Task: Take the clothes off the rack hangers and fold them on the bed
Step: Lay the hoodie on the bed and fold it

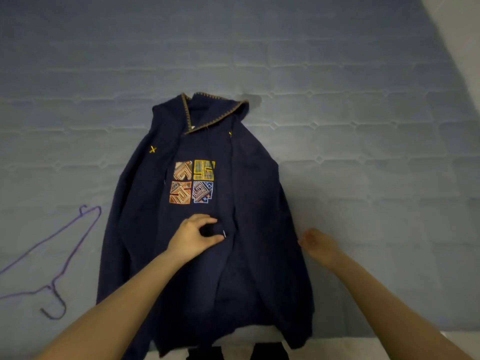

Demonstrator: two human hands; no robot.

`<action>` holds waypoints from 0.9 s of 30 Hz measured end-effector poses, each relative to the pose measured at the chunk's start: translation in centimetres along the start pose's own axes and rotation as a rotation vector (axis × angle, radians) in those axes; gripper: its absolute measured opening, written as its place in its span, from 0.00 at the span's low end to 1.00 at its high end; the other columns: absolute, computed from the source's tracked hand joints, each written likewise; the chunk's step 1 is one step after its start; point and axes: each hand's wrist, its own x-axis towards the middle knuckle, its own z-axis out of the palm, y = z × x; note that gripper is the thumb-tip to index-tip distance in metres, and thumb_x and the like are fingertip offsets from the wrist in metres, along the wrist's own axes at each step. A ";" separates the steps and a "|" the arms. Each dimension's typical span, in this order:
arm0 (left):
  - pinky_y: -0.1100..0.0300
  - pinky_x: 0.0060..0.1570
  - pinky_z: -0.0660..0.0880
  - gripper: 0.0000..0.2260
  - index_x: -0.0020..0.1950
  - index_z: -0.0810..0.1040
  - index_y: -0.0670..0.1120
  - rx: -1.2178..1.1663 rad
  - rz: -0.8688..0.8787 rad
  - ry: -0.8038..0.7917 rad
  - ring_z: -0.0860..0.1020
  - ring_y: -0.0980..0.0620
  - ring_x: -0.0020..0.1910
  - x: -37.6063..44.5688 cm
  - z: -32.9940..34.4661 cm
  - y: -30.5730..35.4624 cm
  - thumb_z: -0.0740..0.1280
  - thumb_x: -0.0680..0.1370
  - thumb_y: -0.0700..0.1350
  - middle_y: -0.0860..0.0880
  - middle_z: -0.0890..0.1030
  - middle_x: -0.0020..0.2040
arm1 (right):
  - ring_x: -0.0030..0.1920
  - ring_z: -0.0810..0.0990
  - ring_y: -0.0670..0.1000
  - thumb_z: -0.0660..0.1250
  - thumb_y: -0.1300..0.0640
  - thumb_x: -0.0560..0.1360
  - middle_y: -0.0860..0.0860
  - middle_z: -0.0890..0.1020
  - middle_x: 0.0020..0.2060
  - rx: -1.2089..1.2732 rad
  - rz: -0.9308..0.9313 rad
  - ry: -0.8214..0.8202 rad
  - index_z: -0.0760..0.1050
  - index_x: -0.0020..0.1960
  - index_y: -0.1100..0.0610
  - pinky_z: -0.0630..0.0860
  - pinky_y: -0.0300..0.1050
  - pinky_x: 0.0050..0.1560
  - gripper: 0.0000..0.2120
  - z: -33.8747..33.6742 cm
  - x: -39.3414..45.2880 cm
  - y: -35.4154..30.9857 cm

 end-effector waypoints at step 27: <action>0.45 0.74 0.48 0.30 0.74 0.61 0.56 0.589 -0.042 -0.251 0.41 0.47 0.76 -4.1 14.2 -0.5 0.65 0.74 0.60 0.52 0.40 0.78 | 0.52 0.79 0.60 0.62 0.58 0.78 0.59 0.81 0.47 0.164 -0.141 0.347 0.77 0.56 0.62 0.70 0.43 0.48 0.11 -1.9 2.4 10.7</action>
